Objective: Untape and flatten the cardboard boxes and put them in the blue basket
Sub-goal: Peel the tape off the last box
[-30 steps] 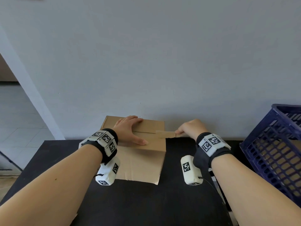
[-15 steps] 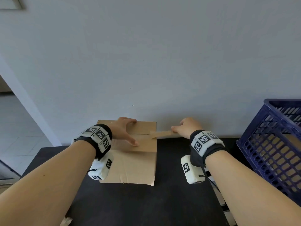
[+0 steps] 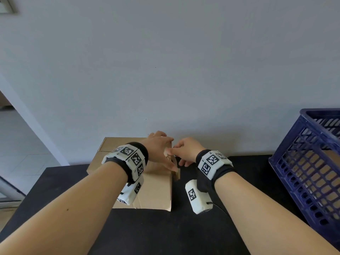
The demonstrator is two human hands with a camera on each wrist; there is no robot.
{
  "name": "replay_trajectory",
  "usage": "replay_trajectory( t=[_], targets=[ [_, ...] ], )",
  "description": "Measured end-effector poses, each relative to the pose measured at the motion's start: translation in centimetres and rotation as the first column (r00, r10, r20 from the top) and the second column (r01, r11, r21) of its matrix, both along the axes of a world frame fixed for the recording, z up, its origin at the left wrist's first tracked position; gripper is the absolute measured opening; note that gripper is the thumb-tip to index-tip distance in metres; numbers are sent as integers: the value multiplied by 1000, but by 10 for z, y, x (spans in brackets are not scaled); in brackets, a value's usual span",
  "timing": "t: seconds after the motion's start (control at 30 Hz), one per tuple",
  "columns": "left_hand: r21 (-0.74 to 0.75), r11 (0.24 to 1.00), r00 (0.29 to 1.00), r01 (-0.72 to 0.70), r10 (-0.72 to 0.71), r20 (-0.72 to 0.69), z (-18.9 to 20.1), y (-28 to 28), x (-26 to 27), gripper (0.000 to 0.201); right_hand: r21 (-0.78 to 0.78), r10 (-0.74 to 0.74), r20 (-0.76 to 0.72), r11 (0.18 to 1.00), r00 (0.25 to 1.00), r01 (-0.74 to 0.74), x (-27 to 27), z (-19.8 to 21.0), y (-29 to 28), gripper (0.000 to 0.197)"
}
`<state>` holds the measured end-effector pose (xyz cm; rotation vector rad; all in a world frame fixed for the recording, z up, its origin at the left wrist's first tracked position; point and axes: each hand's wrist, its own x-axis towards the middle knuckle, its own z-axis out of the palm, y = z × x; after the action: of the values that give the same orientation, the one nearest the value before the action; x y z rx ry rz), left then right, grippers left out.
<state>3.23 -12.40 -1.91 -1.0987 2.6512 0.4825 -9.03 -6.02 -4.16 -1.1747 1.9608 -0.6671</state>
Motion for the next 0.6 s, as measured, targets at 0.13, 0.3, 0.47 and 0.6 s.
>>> replay_trajectory(
  t=[0.13,0.3,0.47,0.6],
  targets=[
    [-30,999,1000,-28,28,13,-5,0,-4,104,0,44,13,999,999,-44,-1,-2,-3,27],
    [-40,998,998,-54,54,-11,-10,-1,-4,96,102,40,42,994,998,-44,-19,2,-12,17],
    [-25,997,997,-80,79,-20,-11,-2,-5,95,176,-91,119,982,989,69,-48,-8,-7,19],
    [-11,995,995,-96,96,-40,-11,-1,-8,88,225,-133,200,971,971,87,-48,-18,-4,8]
  ],
)
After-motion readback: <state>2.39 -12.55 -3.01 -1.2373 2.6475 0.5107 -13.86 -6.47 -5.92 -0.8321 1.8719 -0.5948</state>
